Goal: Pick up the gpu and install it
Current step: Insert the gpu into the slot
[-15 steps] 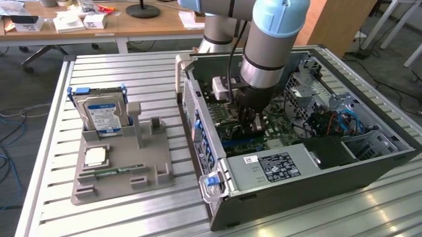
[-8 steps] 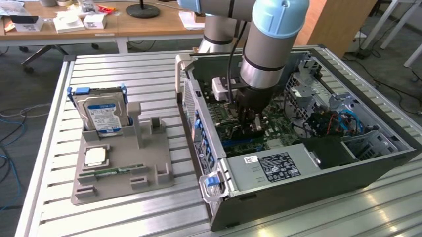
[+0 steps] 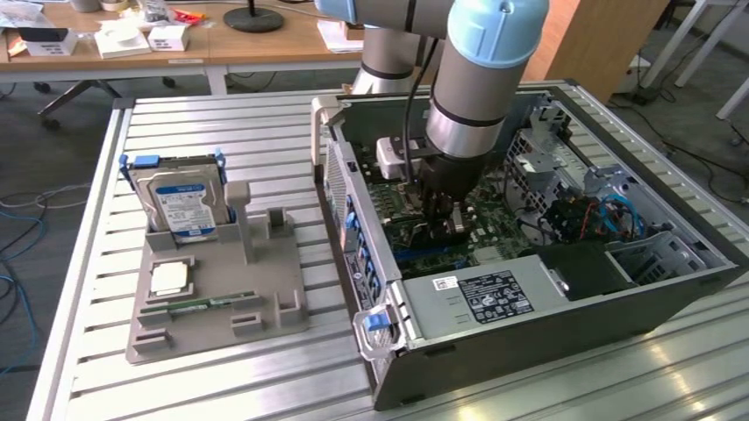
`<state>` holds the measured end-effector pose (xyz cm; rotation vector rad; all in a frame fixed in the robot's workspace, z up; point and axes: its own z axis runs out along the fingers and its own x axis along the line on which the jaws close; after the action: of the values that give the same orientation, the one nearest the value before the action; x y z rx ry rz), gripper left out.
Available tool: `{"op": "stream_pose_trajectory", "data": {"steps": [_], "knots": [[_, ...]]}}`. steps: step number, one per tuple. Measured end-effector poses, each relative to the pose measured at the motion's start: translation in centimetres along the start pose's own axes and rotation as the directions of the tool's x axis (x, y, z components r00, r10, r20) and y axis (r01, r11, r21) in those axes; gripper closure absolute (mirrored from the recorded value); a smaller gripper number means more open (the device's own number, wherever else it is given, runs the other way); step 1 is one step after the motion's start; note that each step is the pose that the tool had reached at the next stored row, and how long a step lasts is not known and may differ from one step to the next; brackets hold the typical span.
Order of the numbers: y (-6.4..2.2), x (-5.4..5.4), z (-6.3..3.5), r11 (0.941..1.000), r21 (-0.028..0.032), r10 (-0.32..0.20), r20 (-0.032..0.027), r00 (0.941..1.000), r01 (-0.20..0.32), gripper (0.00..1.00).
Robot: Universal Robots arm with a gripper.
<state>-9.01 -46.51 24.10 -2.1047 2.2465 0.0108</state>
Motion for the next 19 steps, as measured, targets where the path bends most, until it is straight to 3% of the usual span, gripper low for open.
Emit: {"op": "stream_pose_trajectory", "data": {"steps": [19], "knots": [[0.01,0.01,0.27,1.0,0.0002,0.002,-0.0001,1.0,-0.002,0.74]]}}
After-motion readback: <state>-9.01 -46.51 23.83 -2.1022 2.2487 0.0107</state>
